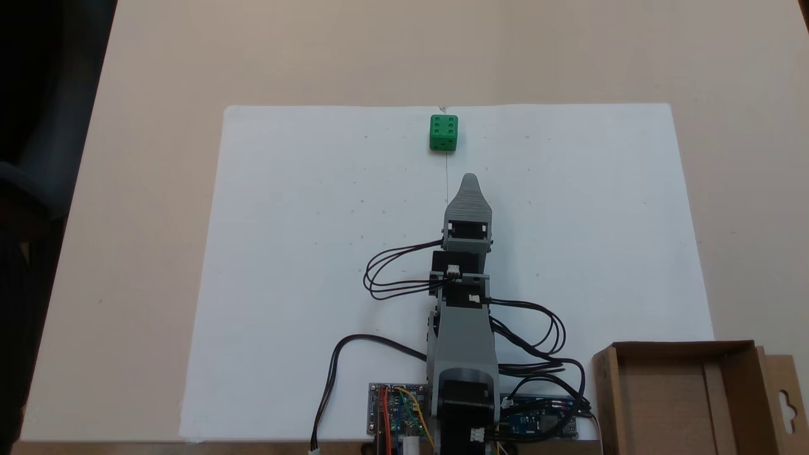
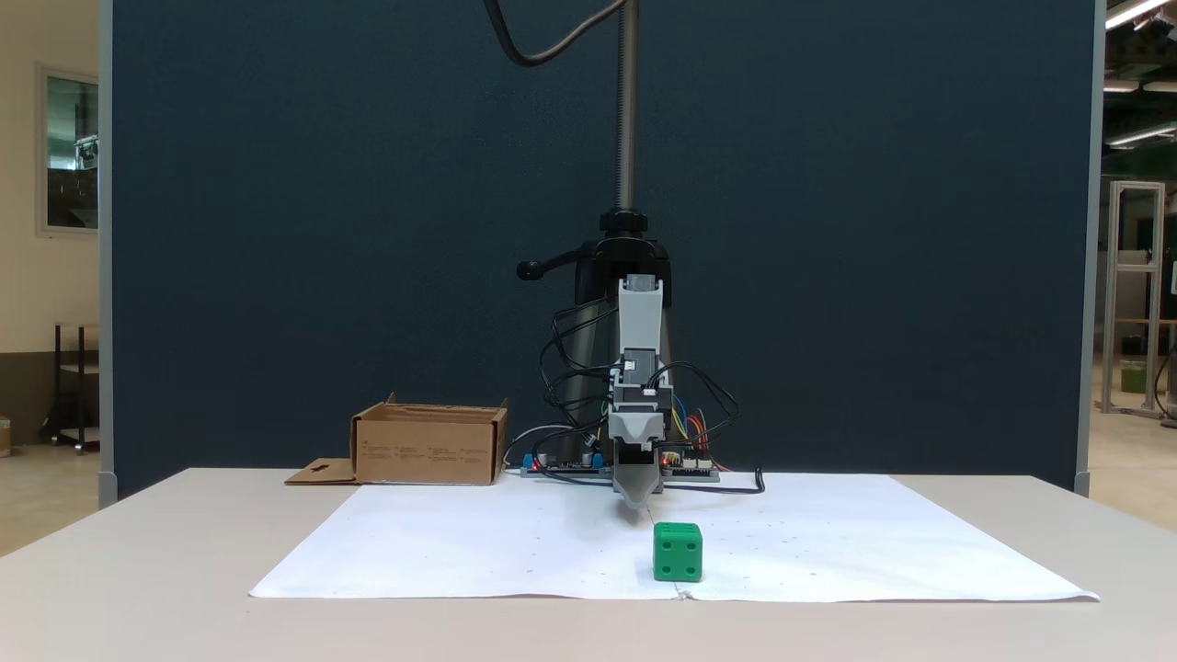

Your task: Grasp a green dice and put it in the bin.

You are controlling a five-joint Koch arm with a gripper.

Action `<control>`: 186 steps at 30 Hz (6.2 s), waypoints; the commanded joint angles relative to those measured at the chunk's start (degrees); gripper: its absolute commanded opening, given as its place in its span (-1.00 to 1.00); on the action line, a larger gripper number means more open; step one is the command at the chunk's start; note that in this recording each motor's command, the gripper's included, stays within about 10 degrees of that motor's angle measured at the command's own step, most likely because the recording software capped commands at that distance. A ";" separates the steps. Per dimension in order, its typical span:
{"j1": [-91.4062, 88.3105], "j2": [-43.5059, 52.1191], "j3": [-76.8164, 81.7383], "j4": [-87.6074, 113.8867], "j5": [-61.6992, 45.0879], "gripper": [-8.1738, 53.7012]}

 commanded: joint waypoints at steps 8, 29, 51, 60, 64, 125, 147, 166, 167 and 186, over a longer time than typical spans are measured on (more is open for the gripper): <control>-6.50 6.68 -8.96 -14.77 -4.04 0.60; -11.25 -4.48 -61.08 61.68 1.67 0.53; -11.16 -48.08 -106.08 102.04 14.06 0.53; -11.16 -51.42 -108.63 102.92 14.15 0.53; -11.69 -51.50 -108.63 103.18 14.41 0.53; -8.70 -77.17 -125.07 104.24 16.79 0.57; -7.38 -80.16 -125.60 99.40 11.16 0.57; -6.42 -81.91 -125.60 95.89 5.54 0.56; -6.42 -81.91 -125.60 95.89 5.54 0.56; -6.06 -82.27 -125.60 96.77 5.19 0.29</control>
